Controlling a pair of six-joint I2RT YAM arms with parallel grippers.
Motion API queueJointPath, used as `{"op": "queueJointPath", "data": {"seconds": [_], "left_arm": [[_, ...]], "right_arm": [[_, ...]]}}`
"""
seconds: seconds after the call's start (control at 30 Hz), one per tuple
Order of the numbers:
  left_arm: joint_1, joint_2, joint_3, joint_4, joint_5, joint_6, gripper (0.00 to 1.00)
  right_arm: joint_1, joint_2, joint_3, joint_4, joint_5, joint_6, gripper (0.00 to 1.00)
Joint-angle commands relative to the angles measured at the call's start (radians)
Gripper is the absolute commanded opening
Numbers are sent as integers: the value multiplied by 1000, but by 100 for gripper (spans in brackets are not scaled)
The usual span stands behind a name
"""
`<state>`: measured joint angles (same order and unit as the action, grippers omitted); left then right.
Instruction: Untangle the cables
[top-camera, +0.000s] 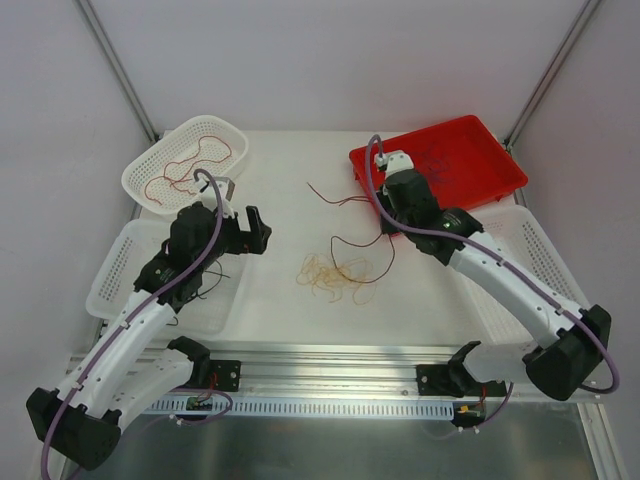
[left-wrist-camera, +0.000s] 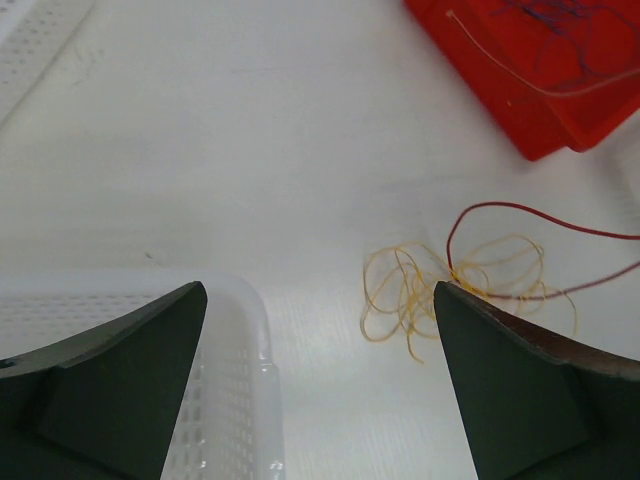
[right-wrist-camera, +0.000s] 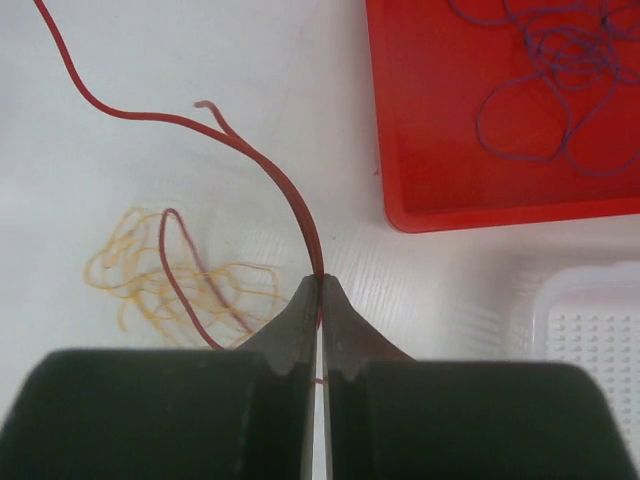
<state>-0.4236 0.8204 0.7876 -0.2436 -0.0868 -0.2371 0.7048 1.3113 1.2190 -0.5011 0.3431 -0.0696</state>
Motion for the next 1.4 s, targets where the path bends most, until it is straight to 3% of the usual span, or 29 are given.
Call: {"op": "queueJointPath", "data": {"seconds": [0.0,0.1,0.4,0.77,0.9,1.13,1.37], "left_arm": [[0,-7,2,29,194,-111,99],[-46,16,-11,32,228,-168,99],[-248,216,-45,151,114,-346,99],[-380,502,12,293,36,-389,99],[-437,517,6,366,-14,-343,99],[-529,470,-105,769,-106,-121,99],[-560,582,-99,1044,-111,24,99]], "right_arm": [[1,-90,85,-2,-12,-39,1],[1,-129,128,-4,-47,-44,1],[-2,-188,139,4,-102,-35,1],[-1,-231,135,-33,-124,-18,1],[1,-238,229,-77,-156,-32,1],[-1,-247,306,-63,-254,-1,1],[-1,-259,304,-28,-299,51,1]]}}
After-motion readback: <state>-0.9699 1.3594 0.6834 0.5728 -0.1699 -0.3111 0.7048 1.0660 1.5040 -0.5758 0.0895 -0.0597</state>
